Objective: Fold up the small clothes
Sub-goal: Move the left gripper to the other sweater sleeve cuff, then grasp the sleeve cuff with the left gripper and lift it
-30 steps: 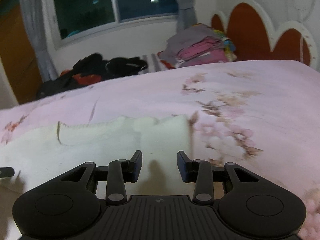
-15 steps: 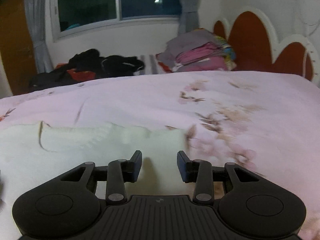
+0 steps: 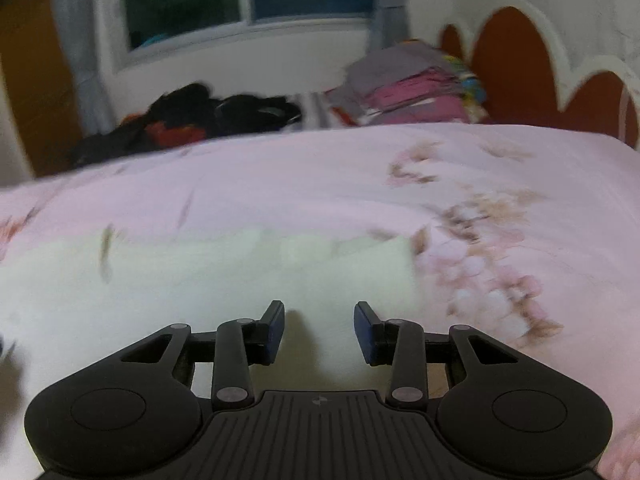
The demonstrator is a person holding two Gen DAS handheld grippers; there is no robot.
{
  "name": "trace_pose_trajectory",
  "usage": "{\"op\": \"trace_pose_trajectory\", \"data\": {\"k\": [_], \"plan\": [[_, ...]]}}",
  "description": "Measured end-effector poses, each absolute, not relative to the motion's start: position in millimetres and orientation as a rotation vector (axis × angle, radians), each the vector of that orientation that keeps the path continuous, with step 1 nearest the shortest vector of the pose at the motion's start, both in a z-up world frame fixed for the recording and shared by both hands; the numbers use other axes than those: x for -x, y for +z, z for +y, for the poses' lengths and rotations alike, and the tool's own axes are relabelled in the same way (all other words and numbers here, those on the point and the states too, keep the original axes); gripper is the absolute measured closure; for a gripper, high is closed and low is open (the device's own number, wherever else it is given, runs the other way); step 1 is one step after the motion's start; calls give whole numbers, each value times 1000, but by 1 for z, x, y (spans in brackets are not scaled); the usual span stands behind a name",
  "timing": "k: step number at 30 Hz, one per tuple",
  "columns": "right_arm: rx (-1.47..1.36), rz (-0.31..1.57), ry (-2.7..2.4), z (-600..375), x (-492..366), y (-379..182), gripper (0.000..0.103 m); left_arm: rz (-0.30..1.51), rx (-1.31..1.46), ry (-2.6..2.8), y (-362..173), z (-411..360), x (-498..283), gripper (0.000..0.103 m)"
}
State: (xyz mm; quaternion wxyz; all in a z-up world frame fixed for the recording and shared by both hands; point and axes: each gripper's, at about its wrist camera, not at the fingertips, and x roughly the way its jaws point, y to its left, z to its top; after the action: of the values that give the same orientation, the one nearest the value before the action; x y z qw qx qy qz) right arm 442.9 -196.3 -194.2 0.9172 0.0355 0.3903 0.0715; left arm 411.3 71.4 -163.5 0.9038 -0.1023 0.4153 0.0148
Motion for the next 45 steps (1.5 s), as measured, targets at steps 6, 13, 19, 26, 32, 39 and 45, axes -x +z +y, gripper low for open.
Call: {"op": "trace_pose_trajectory", "data": {"k": [6, 13, 19, 26, 32, 39, 45], "plan": [[-88, 771, 179, -179, -428, -174, 64, 833, 209, 73, -147, 83, -396, 60], [-104, 804, 289, -124, -418, -170, 64, 838, 209, 116, -137, 98, -376, 57], [-78, 832, 374, -83, -420, -168, 64, 819, 214, 170, -127, 124, -353, 51], [-38, 809, 435, -36, -410, -160, 64, 815, 287, 256, -128, 175, -324, 49], [-46, 814, 435, -10, -406, -164, 64, 819, 377, 331, -134, 231, -293, 49], [-8, 825, 423, 15, -405, -169, 63, 795, 603, 419, -152, 308, -272, 51], [-1, 831, 398, 22, -405, -176, 63, 726, 858, 394, -178, 349, -276, 52]]}}
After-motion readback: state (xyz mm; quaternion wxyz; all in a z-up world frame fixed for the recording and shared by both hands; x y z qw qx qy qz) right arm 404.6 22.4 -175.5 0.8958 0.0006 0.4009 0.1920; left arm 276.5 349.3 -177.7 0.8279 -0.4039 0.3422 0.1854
